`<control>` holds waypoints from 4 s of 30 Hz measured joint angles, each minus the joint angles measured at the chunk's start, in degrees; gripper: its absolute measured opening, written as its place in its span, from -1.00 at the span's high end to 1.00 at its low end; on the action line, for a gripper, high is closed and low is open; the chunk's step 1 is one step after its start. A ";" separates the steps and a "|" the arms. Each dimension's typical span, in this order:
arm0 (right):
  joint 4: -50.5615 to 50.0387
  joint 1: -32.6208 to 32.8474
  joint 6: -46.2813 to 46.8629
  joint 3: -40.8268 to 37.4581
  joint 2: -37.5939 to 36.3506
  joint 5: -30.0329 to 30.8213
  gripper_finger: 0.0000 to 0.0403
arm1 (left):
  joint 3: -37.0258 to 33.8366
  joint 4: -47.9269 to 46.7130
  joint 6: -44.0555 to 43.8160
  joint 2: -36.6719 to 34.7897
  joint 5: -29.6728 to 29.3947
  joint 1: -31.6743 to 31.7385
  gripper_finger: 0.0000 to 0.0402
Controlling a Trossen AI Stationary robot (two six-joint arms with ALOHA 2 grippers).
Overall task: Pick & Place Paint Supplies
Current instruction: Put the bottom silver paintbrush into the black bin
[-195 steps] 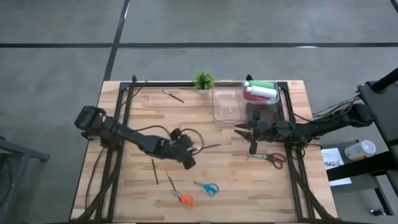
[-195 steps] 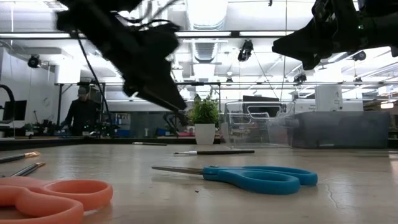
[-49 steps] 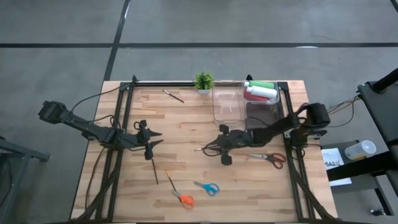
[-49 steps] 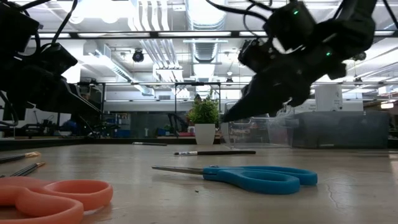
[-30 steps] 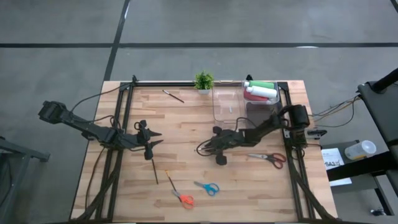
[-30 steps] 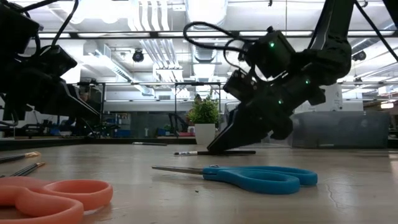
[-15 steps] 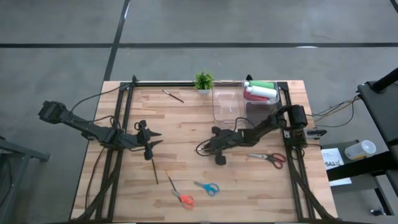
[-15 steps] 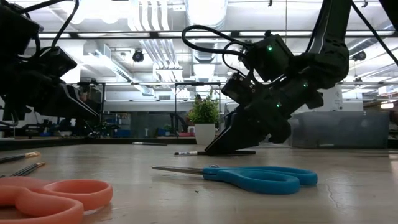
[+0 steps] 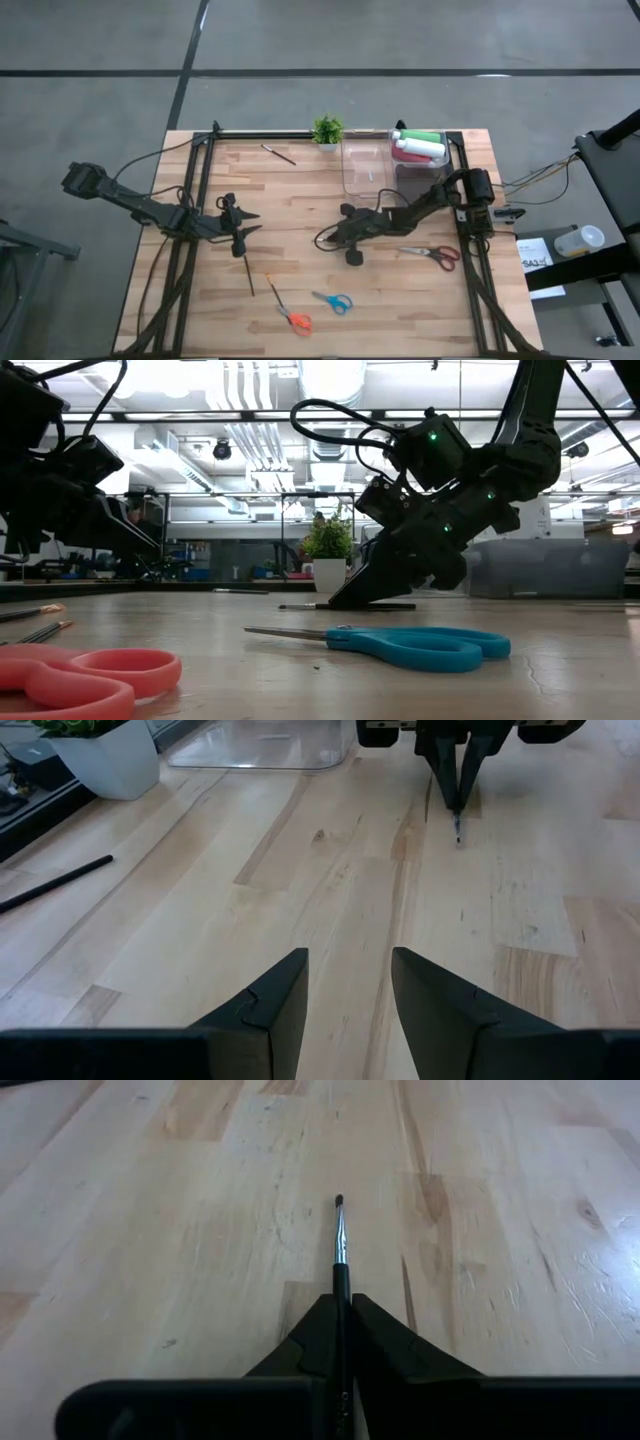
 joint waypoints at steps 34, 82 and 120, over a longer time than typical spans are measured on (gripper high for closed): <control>-0.84 -0.07 0.44 -0.44 -3.94 0.22 0.91 | 0.00 -0.17 0.00 -0.04 0.00 0.02 0.23; -83.01 0.87 10.47 -1.04 -73.50 26.07 0.91 | 0.00 -0.42 0.00 0.00 -0.02 0.00 0.23; -94.84 -6.37 34.93 0.00 -63.76 25.81 0.91 | 0.00 -0.44 0.00 -0.02 -0.01 0.00 0.23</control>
